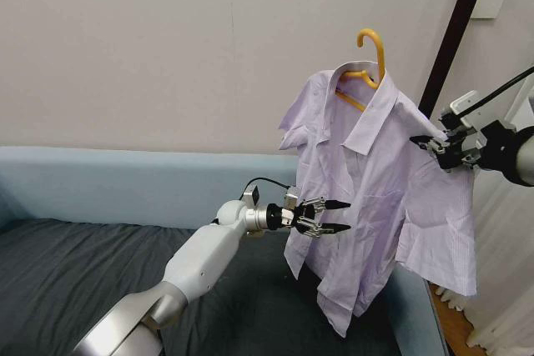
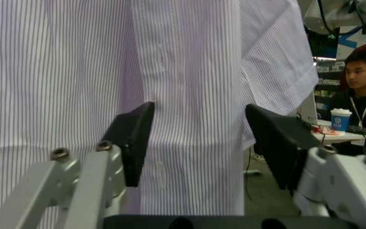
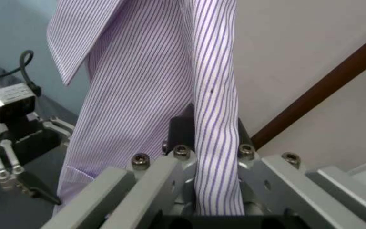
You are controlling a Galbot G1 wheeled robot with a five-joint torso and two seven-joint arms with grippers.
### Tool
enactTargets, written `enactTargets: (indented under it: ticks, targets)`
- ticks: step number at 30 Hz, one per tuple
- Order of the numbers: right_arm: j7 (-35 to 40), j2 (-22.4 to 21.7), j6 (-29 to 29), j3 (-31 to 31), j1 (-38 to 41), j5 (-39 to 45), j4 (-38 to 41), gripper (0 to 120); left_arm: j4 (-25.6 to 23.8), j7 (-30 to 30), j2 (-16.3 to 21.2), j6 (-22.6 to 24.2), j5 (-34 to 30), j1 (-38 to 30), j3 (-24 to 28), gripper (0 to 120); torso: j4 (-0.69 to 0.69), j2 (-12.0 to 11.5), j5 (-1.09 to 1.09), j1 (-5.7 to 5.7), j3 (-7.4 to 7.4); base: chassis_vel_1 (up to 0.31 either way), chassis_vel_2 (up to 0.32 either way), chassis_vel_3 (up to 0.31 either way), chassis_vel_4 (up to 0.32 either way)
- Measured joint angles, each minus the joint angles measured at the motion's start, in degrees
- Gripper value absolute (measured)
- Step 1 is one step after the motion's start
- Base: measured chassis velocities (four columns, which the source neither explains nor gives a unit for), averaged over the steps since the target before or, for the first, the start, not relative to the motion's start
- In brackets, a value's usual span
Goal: Pick up the clothes from the sofa and hang them on the clothes hanger.
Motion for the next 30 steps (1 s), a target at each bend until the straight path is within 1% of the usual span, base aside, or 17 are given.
enactTargets:
  ticks: [1, 3, 5, 7, 8, 9, 10, 14, 16, 18, 19, 22, 24, 30]
  targets:
    - [-0.1, 0.0, 0.1, 0.1, 0.1, 0.0, 0.2, 1, 0.6, -0.1, -0.5, -0.2, 0.2, -0.3, -0.4, 49, 0.00, 0.0, 0.00, 0.00, 0.00, 0.000, 0.000, 0.000, 0.000]
    - [-0.1, 0.0, 0.1, 0.1, 0.1, 0.0, 0.3, 1, 0.7, -0.1, -0.6, -0.2, 0.2, -0.3, -0.5, 47, 0.00, 0.0, 0.00, 0.00, 0.00, 0.000, 0.000, 0.000, 0.000]
    - [-0.2, 0.0, 0.2, 0.4, 0.2, 0.1, 0.4, 1, 1.3, 0.3, -0.7, -0.2, 0.3, -0.8, -1.0, 40, 0.01, 0.0, 0.00, 0.00, 0.00, 0.000, 0.000, 0.000, 0.000]
    - [-0.3, -0.1, 0.4, 0.7, 0.2, 0.1, 0.4, 1, 2.7, 1.7, -0.6, -0.2, 1.0, -1.3, -1.6, 48, 0.03, 0.0, 0.00, 0.00, 0.00, 0.000, 0.000, 0.000, 0.000]
    - [-0.3, -0.1, 0.4, 0.7, 0.2, 0.1, 0.4, 1, 2.7, 1.7, -0.6, -0.2, 1.0, -1.3, -1.6, 48, 0.03, 0.0, 0.00, 0.00, 0.00, 0.000, 0.000, 0.000, 0.000]
    - [-0.3, -0.1, 0.4, 0.7, 0.2, 0.1, 0.4, 1, 3.7, 2.7, -0.7, -0.2, 1.5, -1.5, -2.0, 53, 0.03, 0.0, 0.00, 0.00, 0.00, 0.000, 0.000, 0.000, 0.000]
    - [-0.3, -0.2, 0.4, 0.7, 0.2, 0.1, 0.4, 1, 3.8, 2.9, -0.7, -0.2, 1.6, -1.6, -2.1, 54, 0.03, 0.0, 0.00, 0.00, 0.00, 0.000, 0.000, 0.000, 0.000]
    - [-0.5, -0.3, 0.4, 1.1, 0.1, 0.1, 0.2, 1, 5.5, 4.6, -1.0, -0.2, 2.3, -1.7, -3.3, 75, 0.01, 0.0, -0.01, -0.01, 0.00, 0.000, 0.000, 0.000, 0.000]
    - [-0.6, -0.4, 0.5, 1.2, 0.0, 0.1, 0.2, 1, 5.6, 4.7, -1.0, -0.2, 2.4, -1.7, -3.4, 76, 0.01, 0.0, -0.01, -0.01, 0.00, 0.000, 0.000, 0.000, 0.000]
    - [-0.8, -0.4, 0.5, 1.3, -0.2, 0.1, 0.2, 1, 6.9, 5.1, -1.1, -0.2, 3.2, -2.0, -4.2, 86, 0.02, 0.0, -0.01, -0.01, 0.00, 0.000, 0.000, 0.000, 0.000]
    - [-0.9, -0.4, 0.6, 1.5, -0.2, 0.1, 0.2, 1, 7.8, 5.1, -1.2, -0.2, 3.5, -2.2, -4.5, 88, 0.02, 0.0, -0.01, -0.01, 0.00, 0.000, 0.000, 0.000, 0.000]
    - [-1.0, -0.4, 0.7, 1.5, -0.3, 0.1, 0.3, 1, 8.9, 5.1, -1.3, -0.3, 3.7, -2.6, -4.9, 89, 0.02, 0.0, -0.01, -0.01, 0.00, 0.000, 0.000, 0.000, 0.000]
    - [-1.1, -0.4, 0.9, 1.6, -0.4, 0.1, 0.6, 1, 11.3, 5.1, -1.7, -0.4, 4.3, -3.6, -5.5, 91, 0.02, 0.0, -0.01, -0.01, 0.00, 0.000, 0.000, 0.000, 0.000]
    - [-1.3, -0.4, 1.1, 1.6, -0.4, 0.0, 0.8, 1, 12.7, 5.1, -2.5, 0.3, 4.1, -4.1, -4.9, 91, 0.02, 0.0, -0.01, -0.01, 0.00, 0.000, 0.000, 0.000, 0.000]
